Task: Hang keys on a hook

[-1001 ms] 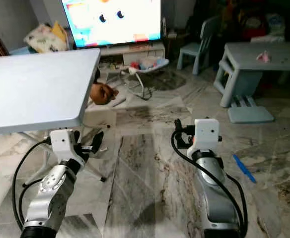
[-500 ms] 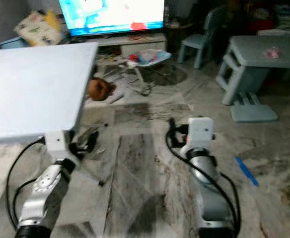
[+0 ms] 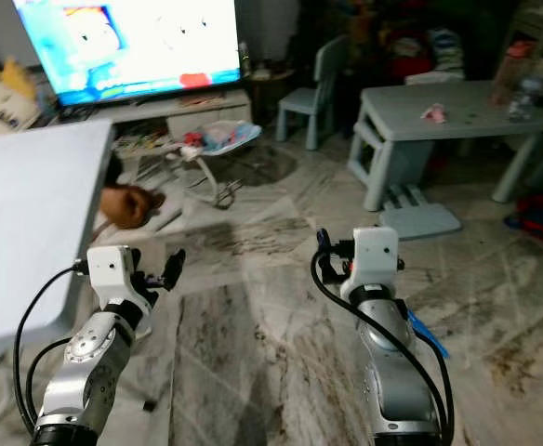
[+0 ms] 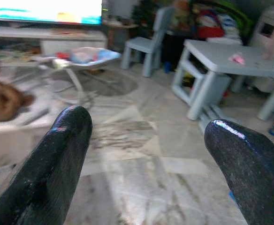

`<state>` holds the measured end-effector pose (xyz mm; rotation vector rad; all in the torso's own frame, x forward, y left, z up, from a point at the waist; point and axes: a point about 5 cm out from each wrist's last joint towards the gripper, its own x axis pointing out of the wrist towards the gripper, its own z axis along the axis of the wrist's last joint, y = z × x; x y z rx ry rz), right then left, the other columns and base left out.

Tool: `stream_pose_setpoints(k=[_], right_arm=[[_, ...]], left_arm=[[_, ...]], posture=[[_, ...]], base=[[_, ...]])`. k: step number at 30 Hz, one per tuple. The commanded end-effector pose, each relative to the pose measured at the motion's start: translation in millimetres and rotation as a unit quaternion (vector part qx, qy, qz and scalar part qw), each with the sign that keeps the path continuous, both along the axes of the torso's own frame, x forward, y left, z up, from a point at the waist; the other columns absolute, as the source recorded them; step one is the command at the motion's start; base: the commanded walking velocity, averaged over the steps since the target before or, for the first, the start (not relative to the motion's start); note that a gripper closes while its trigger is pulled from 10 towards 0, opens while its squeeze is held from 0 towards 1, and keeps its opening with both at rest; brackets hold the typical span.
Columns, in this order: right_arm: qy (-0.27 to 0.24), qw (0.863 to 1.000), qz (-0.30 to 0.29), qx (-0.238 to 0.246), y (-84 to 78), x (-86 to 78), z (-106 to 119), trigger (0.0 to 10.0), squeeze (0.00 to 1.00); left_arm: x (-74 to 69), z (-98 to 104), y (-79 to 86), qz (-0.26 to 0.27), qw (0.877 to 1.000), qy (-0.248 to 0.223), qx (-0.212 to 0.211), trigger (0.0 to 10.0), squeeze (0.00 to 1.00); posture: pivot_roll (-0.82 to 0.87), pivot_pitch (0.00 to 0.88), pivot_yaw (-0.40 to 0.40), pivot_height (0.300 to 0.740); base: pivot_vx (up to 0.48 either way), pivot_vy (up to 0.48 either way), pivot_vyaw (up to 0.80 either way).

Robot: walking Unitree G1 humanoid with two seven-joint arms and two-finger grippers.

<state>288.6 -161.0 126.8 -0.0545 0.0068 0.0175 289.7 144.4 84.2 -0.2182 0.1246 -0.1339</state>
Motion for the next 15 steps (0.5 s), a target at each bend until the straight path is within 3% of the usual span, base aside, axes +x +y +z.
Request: stream_pose_setpoints(k=[1, 15], right_arm=[[-0.007, 1.0, -0.007, -0.004, -4.2, 0.4, 4.2, 10.0, 0.0], [-0.002, 1.0, -0.003, -0.005, -1.4, 0.9, -0.1, 10.0, 0.0]], left_arm=[[1.6, 1.7, -5.4, -0.009, 1.0, 0.0, 0.001, 10.0, 0.0], [2.8, -4.3, -0.4, -0.005, 1.0, 0.019, 0.01, 10.0, 0.0]], posture=[[-0.07, 0.0, 0.061, 0.74], [-0.07, 0.0, 0.065, 0.74]], base=[[0.352, 0.0, 0.0], [0.323, 0.0, 0.0]])
